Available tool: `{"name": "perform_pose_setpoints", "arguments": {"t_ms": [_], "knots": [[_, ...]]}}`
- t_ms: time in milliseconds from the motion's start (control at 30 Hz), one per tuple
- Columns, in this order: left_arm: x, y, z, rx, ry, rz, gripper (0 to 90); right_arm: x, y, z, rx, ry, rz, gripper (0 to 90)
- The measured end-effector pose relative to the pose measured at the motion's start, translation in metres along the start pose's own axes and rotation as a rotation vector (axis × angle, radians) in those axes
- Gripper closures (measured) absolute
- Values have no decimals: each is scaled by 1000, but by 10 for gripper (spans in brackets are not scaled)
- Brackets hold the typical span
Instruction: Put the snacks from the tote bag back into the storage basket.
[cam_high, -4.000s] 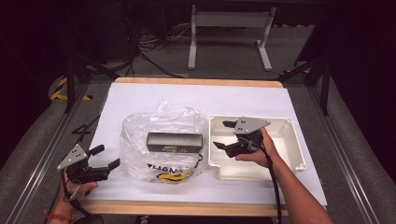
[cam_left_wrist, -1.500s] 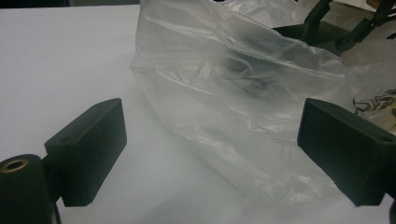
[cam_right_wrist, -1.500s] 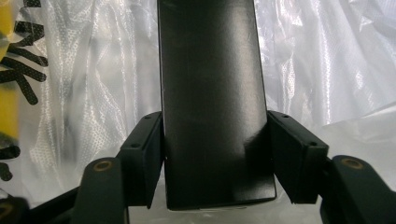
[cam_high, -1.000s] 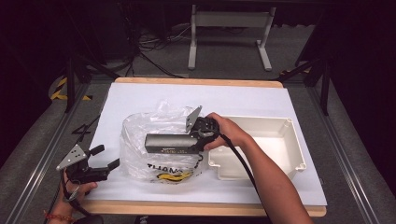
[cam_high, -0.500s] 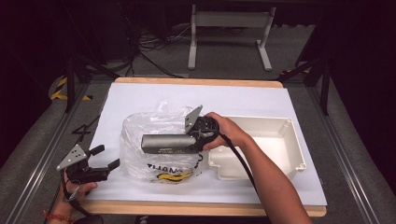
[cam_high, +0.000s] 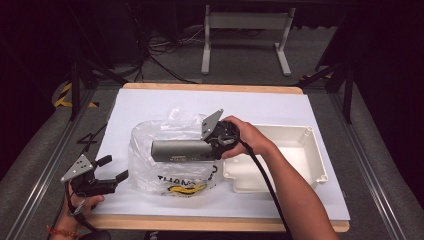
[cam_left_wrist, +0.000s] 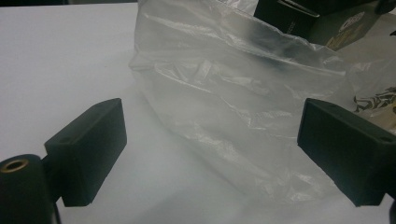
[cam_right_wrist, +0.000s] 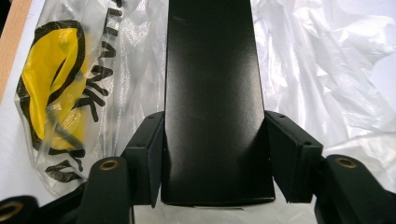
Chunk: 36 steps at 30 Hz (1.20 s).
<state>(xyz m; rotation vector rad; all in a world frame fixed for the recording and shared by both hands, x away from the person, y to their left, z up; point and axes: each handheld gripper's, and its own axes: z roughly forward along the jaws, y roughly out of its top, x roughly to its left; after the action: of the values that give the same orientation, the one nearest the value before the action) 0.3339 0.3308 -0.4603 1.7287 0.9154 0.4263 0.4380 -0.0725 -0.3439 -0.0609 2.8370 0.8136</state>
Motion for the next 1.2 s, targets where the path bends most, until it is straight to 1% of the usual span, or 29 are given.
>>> {"name": "perform_pose_setpoints", "arguments": {"t_ms": [67,233,267,367,700,1133,1200], "knots": [[0,0,0,2,-1,-1,91,0,0,-2,-2,1,1,432],[0,0,0,2,-2,-1,90,0,2,-14,-38,-16,6,432],[0,0,0,2,-2,0,90,0,3,-17,-48,-18,6,432],[0,0,0,0,-2,1,91,2,5,-23,-57,-27,-4,432],[0,0,0,2,0,1,90,4,2,-38,-58,-43,-20,432],[0,0,0,1,3,3,90,9,-9,-61,-66,-62,-20,432],[0,0,0,2,2,2,90,10,-10,-63,-66,-63,-15,432]]}}
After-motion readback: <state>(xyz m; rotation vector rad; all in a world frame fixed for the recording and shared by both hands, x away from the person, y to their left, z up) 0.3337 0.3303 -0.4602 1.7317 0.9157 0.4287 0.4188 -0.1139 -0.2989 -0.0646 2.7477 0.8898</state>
